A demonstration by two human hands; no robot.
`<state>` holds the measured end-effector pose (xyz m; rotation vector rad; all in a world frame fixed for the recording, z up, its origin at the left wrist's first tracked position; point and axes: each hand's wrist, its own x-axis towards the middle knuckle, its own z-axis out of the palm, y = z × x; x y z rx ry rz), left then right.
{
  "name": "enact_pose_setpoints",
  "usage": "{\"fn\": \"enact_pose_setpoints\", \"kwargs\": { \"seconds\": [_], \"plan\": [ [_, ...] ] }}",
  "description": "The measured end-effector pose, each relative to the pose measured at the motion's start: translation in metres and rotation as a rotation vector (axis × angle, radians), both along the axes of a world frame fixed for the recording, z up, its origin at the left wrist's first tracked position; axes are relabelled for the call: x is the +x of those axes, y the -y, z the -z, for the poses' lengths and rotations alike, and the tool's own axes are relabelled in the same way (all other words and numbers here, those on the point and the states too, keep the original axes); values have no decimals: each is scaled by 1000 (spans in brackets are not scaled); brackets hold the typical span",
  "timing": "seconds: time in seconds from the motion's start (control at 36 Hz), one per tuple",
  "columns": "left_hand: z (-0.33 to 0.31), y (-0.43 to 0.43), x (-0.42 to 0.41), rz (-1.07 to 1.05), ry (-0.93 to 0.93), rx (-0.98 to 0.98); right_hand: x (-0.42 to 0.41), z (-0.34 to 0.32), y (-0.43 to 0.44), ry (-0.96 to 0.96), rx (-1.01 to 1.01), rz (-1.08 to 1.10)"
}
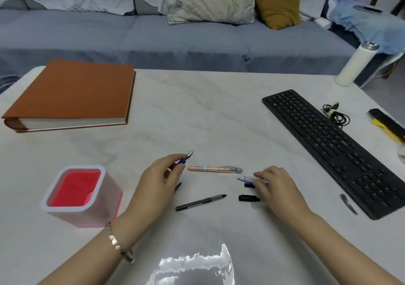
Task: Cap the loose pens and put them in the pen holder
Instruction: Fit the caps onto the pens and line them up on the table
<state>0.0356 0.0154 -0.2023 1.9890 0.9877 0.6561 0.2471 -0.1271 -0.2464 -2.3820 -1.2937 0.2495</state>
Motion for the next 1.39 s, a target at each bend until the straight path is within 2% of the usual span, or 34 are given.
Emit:
{"fn": "enact_pose_setpoints", "kwargs": {
  "seconds": [0.14,0.28,0.36,0.42,0.56,0.69,0.78,1.0,1.31,1.39],
  "plan": [
    [-10,7,1,33,141,-267,-2,8,-19,-9,-100,65],
    [-20,10,-3,44,256,-361,0,12,-24,-17,-112,104],
    [-22,10,-5,57,254,-344,0,14,-22,24,-119,66],
    [-23,11,-5,72,253,-346,-2,11,-20,18,-53,75],
    [-23,13,-4,84,242,-367,-14,-19,-20,-288,269,114],
    [-21,18,-4,107,198,-368,-36,-66,-19,-531,474,-21],
    [-24,21,-3,120,194,-332,-46,-84,-17,-612,471,-100],
    [-30,26,-3,140,149,-261,-58,-93,-12,-498,414,-163],
    [-36,33,-5,231,115,-152,-59,-90,-7,-539,355,-232],
    [-36,36,-3,273,62,-61,-62,-81,-7,-555,309,-269]
  ]
}}
